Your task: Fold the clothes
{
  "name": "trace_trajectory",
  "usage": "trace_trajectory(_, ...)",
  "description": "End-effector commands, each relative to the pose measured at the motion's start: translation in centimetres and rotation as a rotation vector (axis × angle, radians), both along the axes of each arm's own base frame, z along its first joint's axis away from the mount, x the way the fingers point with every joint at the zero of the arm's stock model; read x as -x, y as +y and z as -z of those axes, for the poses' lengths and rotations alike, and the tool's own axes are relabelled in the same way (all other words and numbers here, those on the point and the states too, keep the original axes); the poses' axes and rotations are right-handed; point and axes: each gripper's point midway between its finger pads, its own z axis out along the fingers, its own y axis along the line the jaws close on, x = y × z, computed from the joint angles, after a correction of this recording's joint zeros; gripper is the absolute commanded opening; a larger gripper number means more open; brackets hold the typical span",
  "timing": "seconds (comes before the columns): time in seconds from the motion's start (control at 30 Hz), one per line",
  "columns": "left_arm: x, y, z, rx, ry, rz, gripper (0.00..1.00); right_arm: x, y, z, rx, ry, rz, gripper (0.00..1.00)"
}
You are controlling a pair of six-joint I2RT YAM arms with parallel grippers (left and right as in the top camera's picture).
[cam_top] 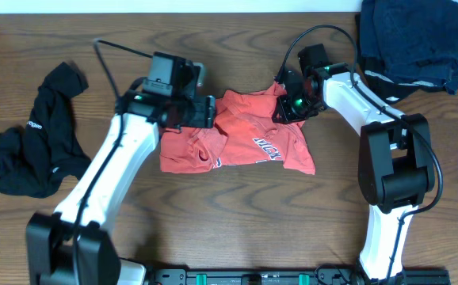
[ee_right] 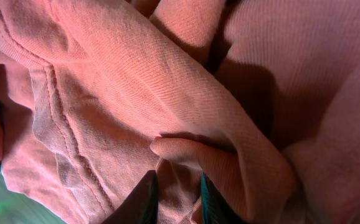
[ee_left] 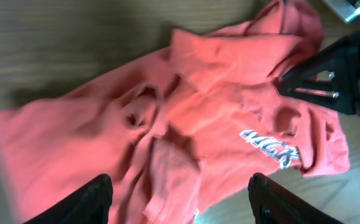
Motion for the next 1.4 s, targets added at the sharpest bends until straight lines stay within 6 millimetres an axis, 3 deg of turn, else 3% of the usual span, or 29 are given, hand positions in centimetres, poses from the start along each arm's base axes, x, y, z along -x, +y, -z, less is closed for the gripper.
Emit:
trace_trajectory(0.0, 0.7, 2.1, 1.3, -0.077, 0.065, -0.055, 0.71, 0.4, 0.3, 0.7, 0.013, 0.018, 0.0, 0.22)
trace_trajectory(0.03, 1.2, 2.2, 1.8, -0.08, 0.093, -0.052, 0.69, 0.4, 0.3, 0.7, 0.013, 0.018, 0.0, 0.22)
trace_trajectory(0.1, 2.2, 1.7, 3.1, -0.062, 0.164, -0.033, 0.51, 0.4, 0.3, 0.7, 0.015, 0.017, 0.001, 0.22)
trace_trajectory(0.2, 2.8, 1.2, 4.9, -0.046, 0.237, -0.022, 0.06, 0.4, 0.3, 0.7, 0.017, 0.016, 0.001, 0.21)
trace_trajectory(0.43, 4.0, 4.9, 10.0, -0.255, 0.391, -0.127, 0.06, 0.6, 0.2, 0.7, 0.022, 0.024, 0.002, 0.22)
trace_trajectory(0.67, 4.5, 5.1, 11.7, -0.271, 0.449, -0.14, 0.06, 0.5, 0.1, 0.8, 0.027, 0.021, 0.003, 0.23)
trace_trajectory(0.93, 4.4, 0.5, 10.7, -0.016, 0.473, -0.069, 0.06, 0.4, -0.1, 0.8, 0.032, 0.02, 0.007, 0.25)
trace_trajectory(1.37, 0.8, -4.7, 7.7, 0.288, 0.324, 0.055, 0.06, 0.4, -0.2, 0.8, 0.032, 0.02, 0.008, 0.26)
